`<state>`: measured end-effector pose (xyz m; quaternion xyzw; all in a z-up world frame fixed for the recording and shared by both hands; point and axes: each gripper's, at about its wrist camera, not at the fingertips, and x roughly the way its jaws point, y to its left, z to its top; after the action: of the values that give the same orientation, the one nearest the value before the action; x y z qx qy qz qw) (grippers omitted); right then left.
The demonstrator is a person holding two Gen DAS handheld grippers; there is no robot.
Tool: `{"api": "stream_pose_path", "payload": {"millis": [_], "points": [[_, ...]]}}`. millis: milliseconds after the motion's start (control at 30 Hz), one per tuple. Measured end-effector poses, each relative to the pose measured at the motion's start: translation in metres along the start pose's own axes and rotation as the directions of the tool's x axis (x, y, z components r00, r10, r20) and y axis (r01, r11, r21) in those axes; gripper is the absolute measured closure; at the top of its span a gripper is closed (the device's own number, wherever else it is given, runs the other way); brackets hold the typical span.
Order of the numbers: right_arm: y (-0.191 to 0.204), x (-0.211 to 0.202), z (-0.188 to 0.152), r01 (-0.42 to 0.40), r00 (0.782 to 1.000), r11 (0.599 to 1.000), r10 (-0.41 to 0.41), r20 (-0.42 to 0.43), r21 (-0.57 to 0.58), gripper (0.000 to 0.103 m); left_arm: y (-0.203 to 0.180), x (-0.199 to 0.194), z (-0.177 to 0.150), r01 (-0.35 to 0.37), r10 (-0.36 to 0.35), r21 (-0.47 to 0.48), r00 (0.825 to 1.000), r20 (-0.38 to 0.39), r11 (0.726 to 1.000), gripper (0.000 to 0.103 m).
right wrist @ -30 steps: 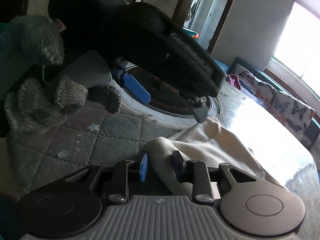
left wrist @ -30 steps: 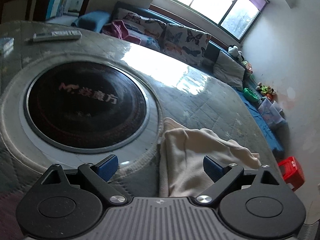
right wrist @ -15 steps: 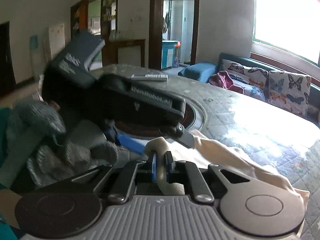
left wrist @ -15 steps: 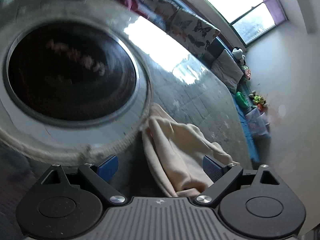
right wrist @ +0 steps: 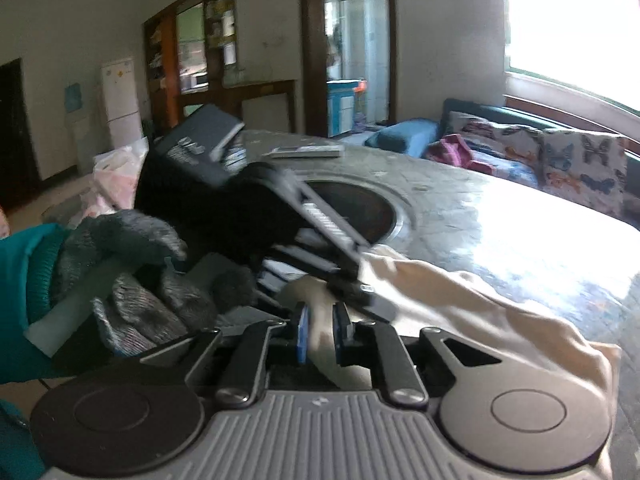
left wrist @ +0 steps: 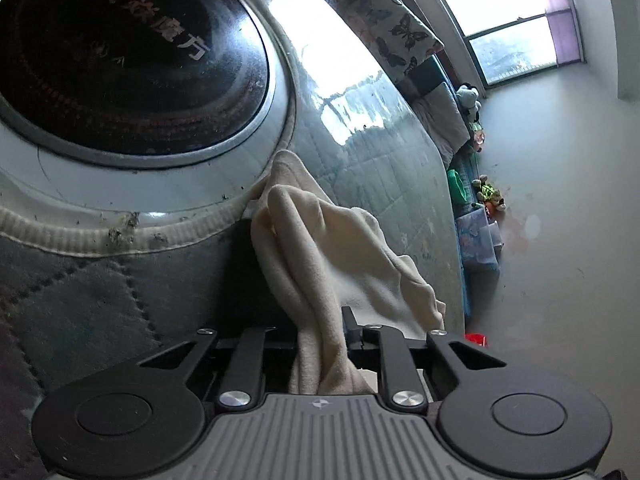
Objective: Fold clothes
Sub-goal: 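Lift the held edge with both grippers and fold it over the sweatshirt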
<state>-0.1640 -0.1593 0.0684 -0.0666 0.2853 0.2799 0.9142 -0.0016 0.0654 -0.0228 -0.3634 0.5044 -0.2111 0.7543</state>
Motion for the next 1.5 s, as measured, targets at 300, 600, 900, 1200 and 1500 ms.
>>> {"api": "stream_pose_path", "payload": {"millis": [300,600,900,1200,1500], "points": [[-0.082,-0.035,-0.024,0.253,0.967,0.953,-0.251,-0.030,0.165,0.086,-0.012,0.000,-0.005,-0.043,0.040,0.098,0.999,0.026,0.994,0.084],[-0.155,-0.037,-0.056,0.401,0.916,0.856,-0.388,-0.105,0.326,0.078,-0.018,-0.002,-0.005,-0.076,0.071,0.156,0.997,0.038,0.985,0.084],[-0.180,-0.028,-0.069,0.356,0.932,0.814,-0.346,-0.109,0.459,0.071,-0.023,-0.001,-0.005,-0.092,0.086,0.187,0.995,0.043,0.978,0.083],[-0.174,-0.040,-0.066,0.321,0.940,0.821,-0.335,-0.056,0.472,0.093,-0.039,0.000,-0.006,-0.111,0.097,0.253,0.993,0.065,0.961,0.084],[-0.172,-0.087,-0.043,0.379,0.904,0.815,-0.428,0.016,0.438,0.103,-0.086,0.004,0.000,-0.064,0.034,0.362,0.995,0.089,0.930,0.086]]}}
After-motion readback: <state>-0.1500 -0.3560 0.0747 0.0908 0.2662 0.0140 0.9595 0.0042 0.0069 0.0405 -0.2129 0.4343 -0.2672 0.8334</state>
